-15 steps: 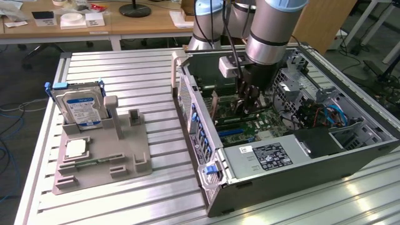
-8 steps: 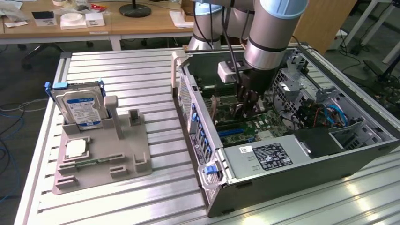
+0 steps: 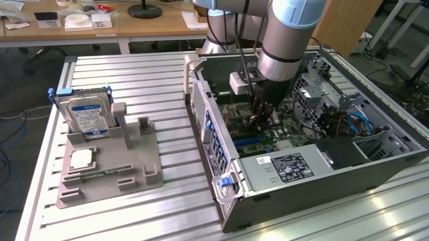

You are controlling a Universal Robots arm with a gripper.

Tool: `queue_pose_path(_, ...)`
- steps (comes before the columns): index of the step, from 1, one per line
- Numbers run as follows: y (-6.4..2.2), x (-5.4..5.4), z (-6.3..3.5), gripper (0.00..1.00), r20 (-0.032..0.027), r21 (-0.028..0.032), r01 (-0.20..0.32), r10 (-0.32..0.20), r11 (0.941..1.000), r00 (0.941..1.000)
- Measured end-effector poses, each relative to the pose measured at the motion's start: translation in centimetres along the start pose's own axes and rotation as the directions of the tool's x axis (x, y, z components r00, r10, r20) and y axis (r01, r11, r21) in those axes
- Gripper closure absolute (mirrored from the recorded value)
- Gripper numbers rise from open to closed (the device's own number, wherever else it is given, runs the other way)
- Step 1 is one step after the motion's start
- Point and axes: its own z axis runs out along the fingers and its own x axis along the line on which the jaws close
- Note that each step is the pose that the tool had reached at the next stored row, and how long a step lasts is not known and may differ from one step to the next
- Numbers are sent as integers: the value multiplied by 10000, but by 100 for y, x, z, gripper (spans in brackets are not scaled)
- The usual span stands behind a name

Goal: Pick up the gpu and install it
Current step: 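Insert the gpu into the slot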

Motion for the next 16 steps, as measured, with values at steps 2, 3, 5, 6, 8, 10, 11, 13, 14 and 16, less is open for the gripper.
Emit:
queue_pose_path(2,15,2,30,72,0,0,1,-1,10000,10000)
queue_pose_path(3,34,2,37,72,-1,0,2,-2,10000,10000)
queue_pose_path(5,53,5,67,72,1,1,2,-2,10000,10000)
queue_pose_path(6,54,10,85,72,0,0,2,-2,10000,10000)
queue_pose_path(8,55,22,120,72,-1,0,1,-1,10000,10000)
queue_pose_path(10,65,26,137,72,-1,0,1,-1,10000,10000)
queue_pose_path(11,76,26,141,72,-2,0,1,-1,10000,10000)
queue_pose_path(13,98,26,145,72,1,1,2,-2,10000,10000)
queue_pose_path(14,104,25,145,72,0,0,1,-1,10000,10000)
queue_pose_path(16,104,26,145,72,0,0,2,-2,10000,10000)
